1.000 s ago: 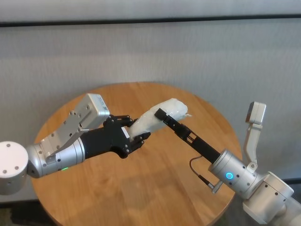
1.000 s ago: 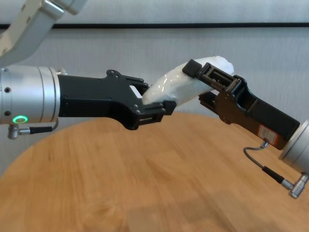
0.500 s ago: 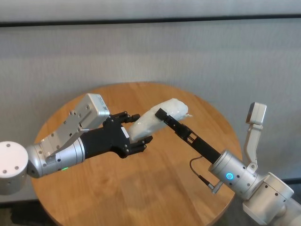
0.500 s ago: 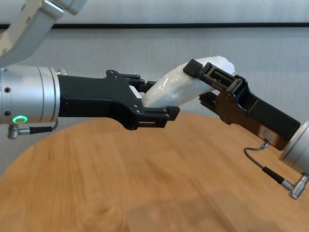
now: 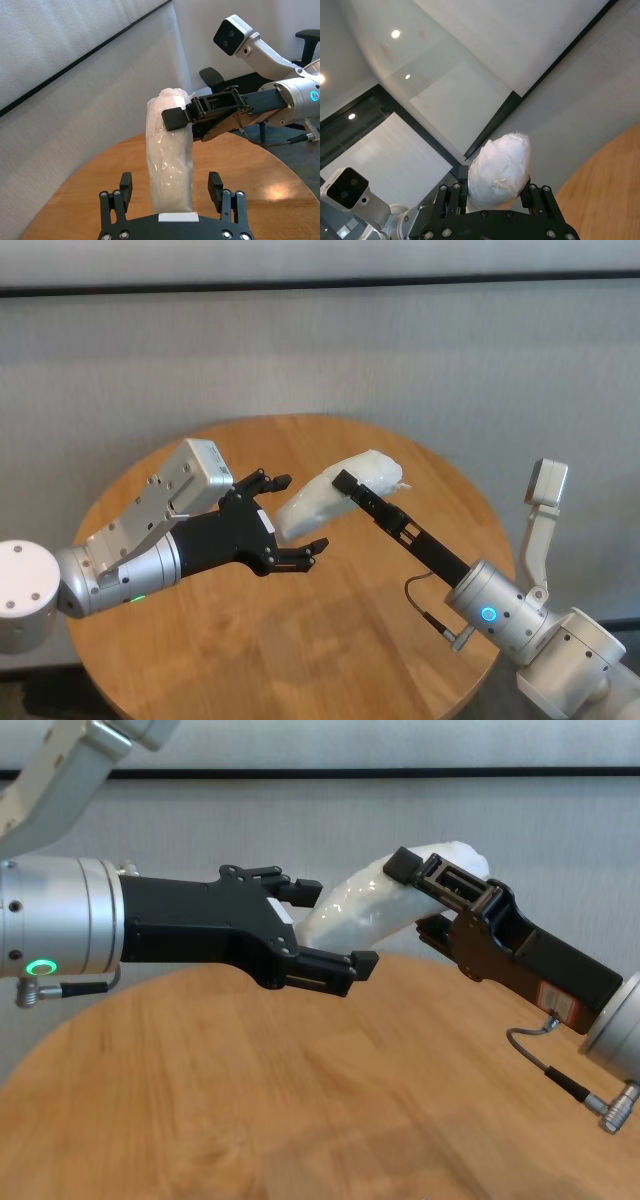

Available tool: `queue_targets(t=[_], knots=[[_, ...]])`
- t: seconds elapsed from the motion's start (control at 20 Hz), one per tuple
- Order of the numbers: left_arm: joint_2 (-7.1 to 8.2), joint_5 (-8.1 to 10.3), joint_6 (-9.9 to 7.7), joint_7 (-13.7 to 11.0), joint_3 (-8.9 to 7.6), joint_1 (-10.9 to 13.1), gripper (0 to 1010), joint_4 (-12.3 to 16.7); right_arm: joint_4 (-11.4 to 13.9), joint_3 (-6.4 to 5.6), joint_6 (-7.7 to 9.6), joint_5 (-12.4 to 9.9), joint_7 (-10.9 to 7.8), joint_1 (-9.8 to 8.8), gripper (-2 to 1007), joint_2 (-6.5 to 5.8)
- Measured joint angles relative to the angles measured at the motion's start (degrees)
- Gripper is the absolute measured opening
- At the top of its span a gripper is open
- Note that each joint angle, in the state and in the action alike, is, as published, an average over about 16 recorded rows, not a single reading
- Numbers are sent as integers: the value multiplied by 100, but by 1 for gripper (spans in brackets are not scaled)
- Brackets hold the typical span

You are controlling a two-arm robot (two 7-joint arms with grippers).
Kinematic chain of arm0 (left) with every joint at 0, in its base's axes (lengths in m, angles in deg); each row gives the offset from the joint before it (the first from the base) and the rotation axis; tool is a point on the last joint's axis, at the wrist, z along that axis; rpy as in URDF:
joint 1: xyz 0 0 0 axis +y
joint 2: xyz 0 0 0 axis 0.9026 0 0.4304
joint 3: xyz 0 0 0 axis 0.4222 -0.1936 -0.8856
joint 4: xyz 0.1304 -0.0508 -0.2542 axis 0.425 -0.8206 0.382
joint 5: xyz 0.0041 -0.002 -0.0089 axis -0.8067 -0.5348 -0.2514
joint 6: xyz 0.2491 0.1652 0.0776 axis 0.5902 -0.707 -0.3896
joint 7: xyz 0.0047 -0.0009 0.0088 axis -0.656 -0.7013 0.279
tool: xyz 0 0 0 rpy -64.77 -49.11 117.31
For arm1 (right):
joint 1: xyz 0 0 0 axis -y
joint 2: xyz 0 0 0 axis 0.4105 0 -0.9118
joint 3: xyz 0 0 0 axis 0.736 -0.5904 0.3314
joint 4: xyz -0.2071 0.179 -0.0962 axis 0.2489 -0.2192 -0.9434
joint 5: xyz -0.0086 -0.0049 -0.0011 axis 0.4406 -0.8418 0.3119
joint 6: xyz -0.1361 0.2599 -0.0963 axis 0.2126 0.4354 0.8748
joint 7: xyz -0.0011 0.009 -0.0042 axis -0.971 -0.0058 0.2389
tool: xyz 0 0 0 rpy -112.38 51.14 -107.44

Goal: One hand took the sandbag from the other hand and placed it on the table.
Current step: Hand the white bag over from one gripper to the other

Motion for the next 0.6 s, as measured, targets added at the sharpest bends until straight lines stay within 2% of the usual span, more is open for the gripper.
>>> queue_targets(t=[0.25, 0.6], knots=[[0, 0, 0, 0, 0, 0, 994, 0, 23, -53, -37, -33, 128, -21, 565, 7], [0, 0, 0, 0, 0, 0, 1000, 0, 79, -161, -142, -30, 370, -48, 565, -3]])
